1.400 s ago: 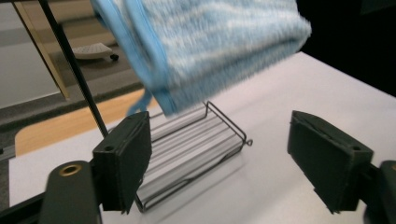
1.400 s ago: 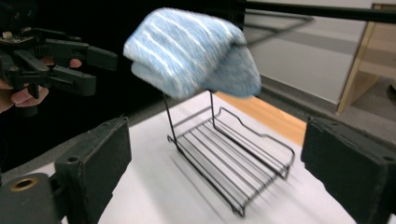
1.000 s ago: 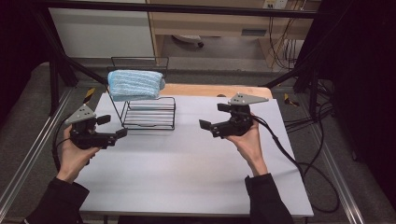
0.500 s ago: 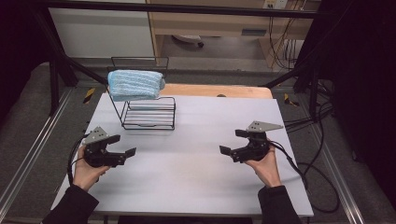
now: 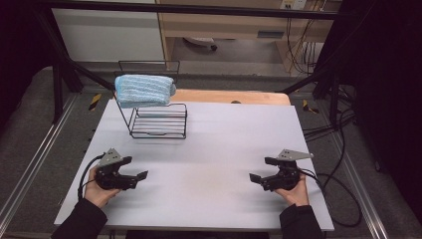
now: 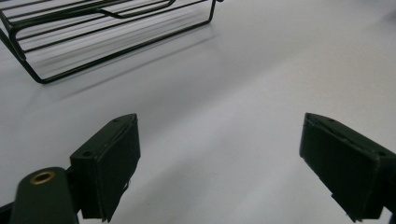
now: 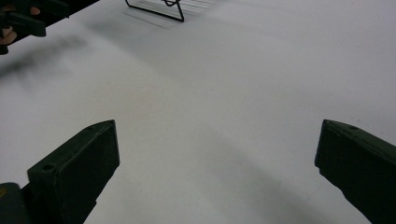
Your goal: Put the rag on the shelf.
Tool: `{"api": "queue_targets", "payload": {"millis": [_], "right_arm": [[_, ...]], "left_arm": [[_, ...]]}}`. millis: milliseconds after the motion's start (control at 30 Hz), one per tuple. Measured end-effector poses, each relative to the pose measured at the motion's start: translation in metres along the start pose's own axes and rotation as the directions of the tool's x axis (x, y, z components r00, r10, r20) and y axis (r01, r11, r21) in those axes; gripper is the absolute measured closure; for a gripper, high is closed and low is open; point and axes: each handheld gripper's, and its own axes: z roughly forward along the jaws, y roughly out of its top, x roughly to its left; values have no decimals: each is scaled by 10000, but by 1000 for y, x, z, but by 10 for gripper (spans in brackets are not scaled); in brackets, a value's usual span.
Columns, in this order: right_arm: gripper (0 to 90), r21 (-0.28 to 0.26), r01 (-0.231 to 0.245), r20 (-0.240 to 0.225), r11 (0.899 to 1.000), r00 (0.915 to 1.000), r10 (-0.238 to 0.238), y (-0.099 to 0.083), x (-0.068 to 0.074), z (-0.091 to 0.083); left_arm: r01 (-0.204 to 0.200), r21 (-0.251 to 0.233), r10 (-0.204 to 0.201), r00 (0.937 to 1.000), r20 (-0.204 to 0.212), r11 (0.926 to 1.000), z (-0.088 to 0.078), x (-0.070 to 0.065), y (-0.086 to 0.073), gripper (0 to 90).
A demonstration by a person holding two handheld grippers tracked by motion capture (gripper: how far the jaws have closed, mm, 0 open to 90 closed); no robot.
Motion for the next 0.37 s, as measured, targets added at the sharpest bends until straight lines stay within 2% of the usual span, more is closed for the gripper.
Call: {"api": "queue_targets", "payload": {"millis": [100,300,367], "right_arm": [[6,18,-49,-5,10000,10000,49,-9,-2,-3],[6,506,-127,141,9986,9998,120,-21,-5,-3],[6,351,-195,62,9992,9998,193,-22,-6,-3]], "left_arm": [[-2,-11,2,10000,-13,10000,2,1,-5,122],[-56,152,56,10000,12,9999,3,0,-12,122],[-148,160,148,9999,14,9998,4,-2,-12,122]]}}
